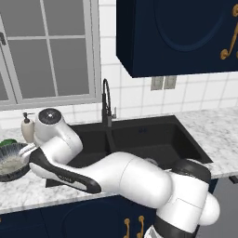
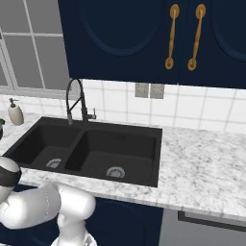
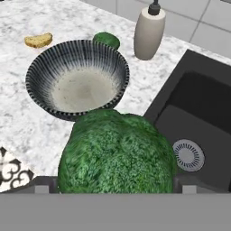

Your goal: Pick the broccoli from the sink and place it in the bowl. Then pick the bowl and place it in the microwave. Then close the microwave door and press the start button.

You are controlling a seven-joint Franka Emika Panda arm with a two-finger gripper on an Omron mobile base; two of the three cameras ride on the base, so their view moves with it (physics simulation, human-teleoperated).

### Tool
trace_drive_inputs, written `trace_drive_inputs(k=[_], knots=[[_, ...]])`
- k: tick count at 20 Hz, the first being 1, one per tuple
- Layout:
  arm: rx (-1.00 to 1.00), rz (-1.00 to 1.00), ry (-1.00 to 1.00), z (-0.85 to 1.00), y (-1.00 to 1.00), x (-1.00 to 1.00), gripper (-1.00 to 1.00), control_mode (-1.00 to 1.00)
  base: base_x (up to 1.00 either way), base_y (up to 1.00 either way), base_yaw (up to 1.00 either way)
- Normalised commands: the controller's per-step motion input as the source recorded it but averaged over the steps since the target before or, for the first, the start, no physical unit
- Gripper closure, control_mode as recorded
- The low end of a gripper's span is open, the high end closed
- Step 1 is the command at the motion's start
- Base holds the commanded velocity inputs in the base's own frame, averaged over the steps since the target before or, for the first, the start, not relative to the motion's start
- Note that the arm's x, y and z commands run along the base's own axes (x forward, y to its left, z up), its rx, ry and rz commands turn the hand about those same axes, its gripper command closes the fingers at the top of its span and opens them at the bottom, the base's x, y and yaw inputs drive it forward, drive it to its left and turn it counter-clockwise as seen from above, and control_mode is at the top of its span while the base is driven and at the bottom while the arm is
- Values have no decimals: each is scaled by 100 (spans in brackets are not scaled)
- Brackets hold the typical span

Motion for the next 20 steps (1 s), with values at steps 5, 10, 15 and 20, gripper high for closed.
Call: trace_drive_inputs(k=[5,10,15,20], knots=[[1,0,-13,0,61,33,100,-100,0,0,0],[0,0,-6,-6,26,17,100,-100,0,0,0],[0,0,0,-18,21,11,100,-100,0,0,0],[0,0,0,-18,6,18,100,-100,0,0,0]])
